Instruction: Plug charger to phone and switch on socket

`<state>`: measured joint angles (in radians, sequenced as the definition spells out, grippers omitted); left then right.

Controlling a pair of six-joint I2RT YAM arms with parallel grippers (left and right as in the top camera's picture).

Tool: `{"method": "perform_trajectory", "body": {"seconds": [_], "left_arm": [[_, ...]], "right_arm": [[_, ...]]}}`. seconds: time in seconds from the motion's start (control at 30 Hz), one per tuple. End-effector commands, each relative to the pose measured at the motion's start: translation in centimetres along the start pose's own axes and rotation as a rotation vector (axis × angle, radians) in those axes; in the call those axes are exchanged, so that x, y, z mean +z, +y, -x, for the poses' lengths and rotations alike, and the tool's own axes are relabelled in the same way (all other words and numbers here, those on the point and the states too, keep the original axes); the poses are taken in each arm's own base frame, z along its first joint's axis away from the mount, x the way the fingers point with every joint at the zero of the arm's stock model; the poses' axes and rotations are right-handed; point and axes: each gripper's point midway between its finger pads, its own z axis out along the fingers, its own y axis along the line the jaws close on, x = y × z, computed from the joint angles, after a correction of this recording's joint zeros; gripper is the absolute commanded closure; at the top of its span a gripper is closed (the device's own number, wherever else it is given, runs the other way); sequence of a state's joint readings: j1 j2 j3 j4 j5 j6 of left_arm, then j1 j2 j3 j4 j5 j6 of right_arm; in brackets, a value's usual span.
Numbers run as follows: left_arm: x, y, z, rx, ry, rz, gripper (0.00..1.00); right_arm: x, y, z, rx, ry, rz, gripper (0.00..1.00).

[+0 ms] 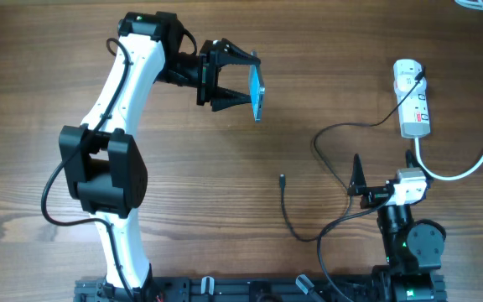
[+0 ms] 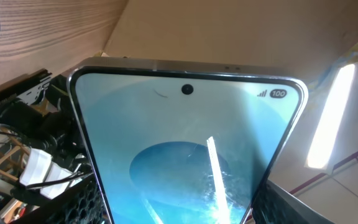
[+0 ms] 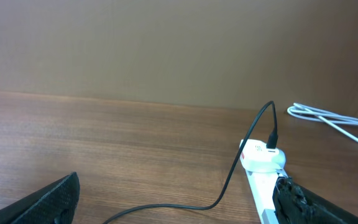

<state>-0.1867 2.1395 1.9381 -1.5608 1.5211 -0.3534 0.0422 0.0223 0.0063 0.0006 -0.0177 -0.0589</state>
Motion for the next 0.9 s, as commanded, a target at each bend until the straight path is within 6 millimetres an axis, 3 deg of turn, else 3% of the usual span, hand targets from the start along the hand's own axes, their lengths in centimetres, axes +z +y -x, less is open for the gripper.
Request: {"method": "perform_trajectory", "body": {"seconds": [0.0, 0.07, 0.13, 0.23, 0.33, 0.4, 0.47, 0.53, 0.63, 0.7, 0.87], "left_arm": [[-0.4, -1.9, -1.9, 0.035, 0.017, -0.055, 0.27], [-0.4, -1.9, -1.9, 0.035, 0.017, -0.055, 0.27], [-0.4, -1.9, -1.9, 0.035, 0.017, -0.056, 0.27], [-0.4, -1.9, -1.9, 0.043, 0.017, -0.055, 0.27], [-0.4, -1.9, -1.9, 0.042, 0.017, -0.055, 0.29], [-0.4, -1.9, -1.9, 0.042, 0.016, -0.055, 0.29], [-0.4, -1.9, -1.9, 0.043, 0.016, -0.055, 0.29], [-0.4, -1.9, -1.9, 0.042, 0.017, -0.055, 0.29], [-0.4, -1.9, -1.9, 0.042, 0.017, -0.055, 0.30], [-0.4, -1.9, -1.9, 0.037, 0.017, -0.055, 0.30], [-0.4, -1.8, -2.0, 0.031, 0.017, -0.055, 0.30]], "right_arm": [[0.0, 0.1, 0.3, -0.016, -0.014, 0.006, 0.00], [-0.4, 3.6, 0.7, 0.036, -0.029, 0.215, 0.00], [-2.1, 8.1, 1.3, 0.241, -0.002, 0.497, 0.00], [-2.3, 8.3, 1.9, 0.591, 0.068, 0.522, 0.00], [-4.0, 9.1, 7.4, 0.540, -0.111, 0.642, 0.00], [-4.5, 8.7, 10.0, 0.433, -0.138, 0.616, 0.00], [-3.5, 7.0, 10.8, 0.359, 0.015, 0.463, 0.00], [-2.8, 6.6, 11.4, 0.337, 0.134, 0.429, 0.00], [-2.9, 9.7, 14.2, 0.393, 0.243, 0.639, 0.00], [-3.9, 11.6, 14.7, 0.468, 0.293, 0.787, 0.00], [-2.4, 11.8, 12.7, 0.577, 0.423, 0.769, 0.00]]}}
